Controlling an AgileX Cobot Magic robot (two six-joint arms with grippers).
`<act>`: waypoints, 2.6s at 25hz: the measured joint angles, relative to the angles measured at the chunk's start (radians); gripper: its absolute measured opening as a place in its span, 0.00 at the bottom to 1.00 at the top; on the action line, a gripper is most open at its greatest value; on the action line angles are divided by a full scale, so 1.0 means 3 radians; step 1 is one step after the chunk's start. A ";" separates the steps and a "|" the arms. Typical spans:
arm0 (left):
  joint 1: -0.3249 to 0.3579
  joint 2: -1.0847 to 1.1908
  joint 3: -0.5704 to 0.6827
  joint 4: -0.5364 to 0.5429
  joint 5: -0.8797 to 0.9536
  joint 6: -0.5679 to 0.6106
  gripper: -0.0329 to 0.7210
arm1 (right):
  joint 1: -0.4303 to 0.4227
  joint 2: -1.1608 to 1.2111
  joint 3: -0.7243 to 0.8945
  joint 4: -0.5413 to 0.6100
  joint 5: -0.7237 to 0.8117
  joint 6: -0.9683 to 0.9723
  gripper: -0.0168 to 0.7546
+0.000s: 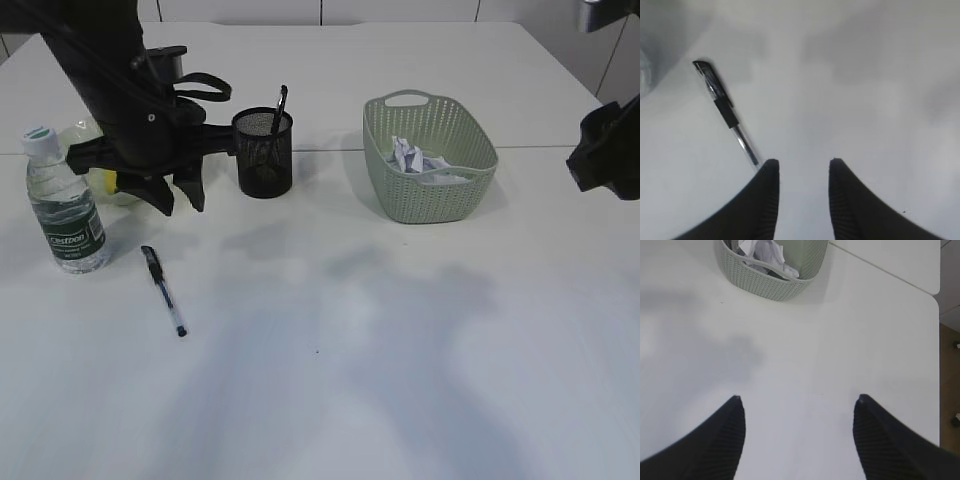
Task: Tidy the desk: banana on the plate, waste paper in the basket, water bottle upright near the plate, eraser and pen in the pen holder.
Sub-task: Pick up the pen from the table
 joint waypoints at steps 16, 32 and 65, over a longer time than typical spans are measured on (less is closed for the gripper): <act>-0.0042 0.0000 0.0573 0.0266 -0.0066 -0.1110 0.36 | 0.0000 0.0000 0.0000 0.0026 0.0002 0.0000 0.67; -0.0042 0.0146 0.1001 0.0076 -0.0752 -0.1255 0.36 | 0.0000 0.0000 0.0000 0.0032 0.0008 0.0000 0.67; -0.0042 0.0407 0.1001 0.0198 -0.0906 -0.1394 0.36 | 0.0000 0.0000 0.0000 0.0032 0.0075 0.0000 0.67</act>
